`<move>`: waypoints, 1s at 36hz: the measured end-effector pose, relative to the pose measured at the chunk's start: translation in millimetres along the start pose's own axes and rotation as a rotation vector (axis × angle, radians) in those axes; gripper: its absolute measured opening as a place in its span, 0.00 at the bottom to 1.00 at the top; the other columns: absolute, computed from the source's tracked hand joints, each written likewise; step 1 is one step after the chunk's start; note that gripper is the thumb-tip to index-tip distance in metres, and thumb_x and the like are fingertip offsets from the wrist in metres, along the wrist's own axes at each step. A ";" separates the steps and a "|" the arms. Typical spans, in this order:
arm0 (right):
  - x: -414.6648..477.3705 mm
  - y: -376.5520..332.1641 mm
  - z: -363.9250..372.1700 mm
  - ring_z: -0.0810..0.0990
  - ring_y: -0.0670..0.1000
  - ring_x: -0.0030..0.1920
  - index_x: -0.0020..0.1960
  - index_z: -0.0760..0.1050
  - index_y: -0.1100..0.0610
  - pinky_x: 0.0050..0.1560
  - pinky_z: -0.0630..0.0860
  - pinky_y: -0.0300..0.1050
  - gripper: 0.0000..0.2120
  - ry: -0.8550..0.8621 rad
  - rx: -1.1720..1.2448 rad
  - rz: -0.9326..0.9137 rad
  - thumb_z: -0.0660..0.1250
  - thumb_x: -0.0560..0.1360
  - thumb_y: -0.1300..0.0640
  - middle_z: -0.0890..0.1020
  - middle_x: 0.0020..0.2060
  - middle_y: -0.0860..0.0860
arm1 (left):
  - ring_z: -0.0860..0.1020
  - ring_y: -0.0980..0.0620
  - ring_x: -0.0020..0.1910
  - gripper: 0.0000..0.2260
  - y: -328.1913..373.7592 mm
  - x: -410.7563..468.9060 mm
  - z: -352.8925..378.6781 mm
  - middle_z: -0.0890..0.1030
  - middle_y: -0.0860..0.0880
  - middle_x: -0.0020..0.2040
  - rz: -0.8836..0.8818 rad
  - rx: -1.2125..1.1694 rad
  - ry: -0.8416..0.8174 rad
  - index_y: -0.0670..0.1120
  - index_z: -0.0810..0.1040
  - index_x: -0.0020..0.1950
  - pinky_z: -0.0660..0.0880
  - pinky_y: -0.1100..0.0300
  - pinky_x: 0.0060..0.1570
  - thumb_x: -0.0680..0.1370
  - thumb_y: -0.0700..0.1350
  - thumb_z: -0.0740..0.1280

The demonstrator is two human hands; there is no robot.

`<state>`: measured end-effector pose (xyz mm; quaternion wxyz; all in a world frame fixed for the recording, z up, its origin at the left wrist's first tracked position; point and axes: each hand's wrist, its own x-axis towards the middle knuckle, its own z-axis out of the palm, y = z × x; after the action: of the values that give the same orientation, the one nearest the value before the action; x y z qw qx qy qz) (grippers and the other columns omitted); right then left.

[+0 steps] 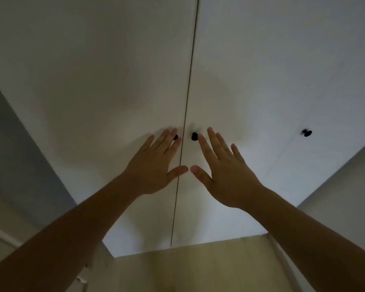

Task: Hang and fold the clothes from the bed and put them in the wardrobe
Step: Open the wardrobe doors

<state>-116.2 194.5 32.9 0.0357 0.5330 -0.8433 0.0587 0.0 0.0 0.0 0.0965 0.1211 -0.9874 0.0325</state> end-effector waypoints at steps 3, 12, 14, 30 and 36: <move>7.7 0.8 1.2 0.31 0.51 0.78 0.79 0.29 0.46 0.79 0.40 0.58 0.38 0.002 0.008 -0.001 0.34 0.77 0.29 0.30 0.78 0.48 | 0.36 0.50 0.80 0.39 -1.7 7.9 5.0 0.37 0.47 0.82 -0.021 -0.013 0.012 0.47 0.40 0.82 0.44 0.47 0.79 0.78 0.71 0.34; 13.3 13.0 1.9 0.32 0.50 0.79 0.80 0.30 0.47 0.79 0.40 0.57 0.37 0.017 0.042 -0.065 0.37 0.78 0.30 0.31 0.79 0.48 | 0.50 0.48 0.81 0.36 12.0 15.9 16.7 0.51 0.45 0.82 -0.105 -0.181 0.087 0.45 0.50 0.82 0.54 0.49 0.79 0.81 0.67 0.43; 12.6 15.1 1.0 0.32 0.50 0.78 0.80 0.30 0.47 0.79 0.40 0.56 0.37 0.017 0.056 -0.073 0.37 0.78 0.30 0.31 0.79 0.48 | 0.53 0.48 0.80 0.34 16.3 17.3 13.7 0.55 0.45 0.82 -0.127 -0.214 0.114 0.45 0.52 0.82 0.56 0.49 0.78 0.81 0.64 0.45; 3.8 21.8 8.7 0.35 0.47 0.79 0.79 0.30 0.50 0.78 0.41 0.52 0.37 -0.029 0.164 -0.175 0.41 0.81 0.32 0.34 0.79 0.47 | 0.64 0.52 0.76 0.24 48.1 -18.2 -3.2 0.65 0.48 0.78 -0.312 -0.384 0.236 0.45 0.60 0.80 0.57 0.62 0.72 0.85 0.49 0.57; -2.0 -0.2 1.8 0.51 0.46 0.80 0.81 0.37 0.51 0.70 0.47 0.33 0.36 -0.185 0.650 -0.107 0.50 0.82 0.38 0.47 0.81 0.46 | 0.64 0.54 0.76 0.23 61.7 -45.6 -6.6 0.66 0.52 0.77 -0.387 -0.421 0.239 0.50 0.61 0.80 0.56 0.63 0.71 0.85 0.50 0.57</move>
<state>-115.2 196.0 30.9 -0.2096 0.5631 -0.7510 0.2738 29.4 70.9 -5.1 0.2393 0.2796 -0.9127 -0.1776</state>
